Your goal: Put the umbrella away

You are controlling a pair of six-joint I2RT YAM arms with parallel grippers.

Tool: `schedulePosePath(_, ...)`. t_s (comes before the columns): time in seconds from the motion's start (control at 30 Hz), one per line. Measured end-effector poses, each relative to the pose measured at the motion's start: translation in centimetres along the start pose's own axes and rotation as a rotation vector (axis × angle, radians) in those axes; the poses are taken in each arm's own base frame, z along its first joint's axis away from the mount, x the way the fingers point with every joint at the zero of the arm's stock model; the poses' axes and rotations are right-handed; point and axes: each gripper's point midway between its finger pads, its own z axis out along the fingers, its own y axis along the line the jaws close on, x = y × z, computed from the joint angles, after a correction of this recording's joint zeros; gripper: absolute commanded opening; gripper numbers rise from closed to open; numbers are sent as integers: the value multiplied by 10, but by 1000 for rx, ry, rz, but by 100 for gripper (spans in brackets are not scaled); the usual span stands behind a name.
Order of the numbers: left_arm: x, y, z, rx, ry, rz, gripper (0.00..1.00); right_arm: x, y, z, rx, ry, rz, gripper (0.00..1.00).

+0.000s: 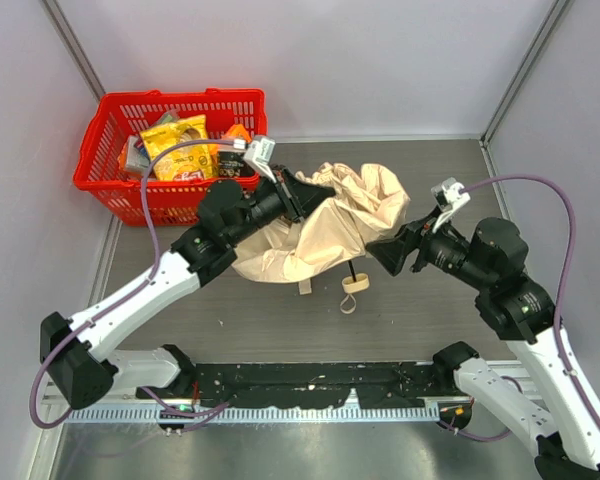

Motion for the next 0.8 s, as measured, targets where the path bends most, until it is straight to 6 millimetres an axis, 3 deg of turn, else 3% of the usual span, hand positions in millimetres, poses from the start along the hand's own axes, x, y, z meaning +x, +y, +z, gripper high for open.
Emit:
schedulePosePath(0.23,11,-14,1,109,59,-21,0,-1,30,16,-216,4,-20,87)
schedulePosePath(0.37,15,-25,2,189,87,-25,0,-3,37,24,-278,-2,-12,87)
schedulePosePath(0.63,32,-26,7,256,158,-25,0,-8,13,41,-157,-5,-28,87)
schedulePosePath(0.8,40,-33,11,315,203,-33,0,-14,10,41,-140,4,-83,87)
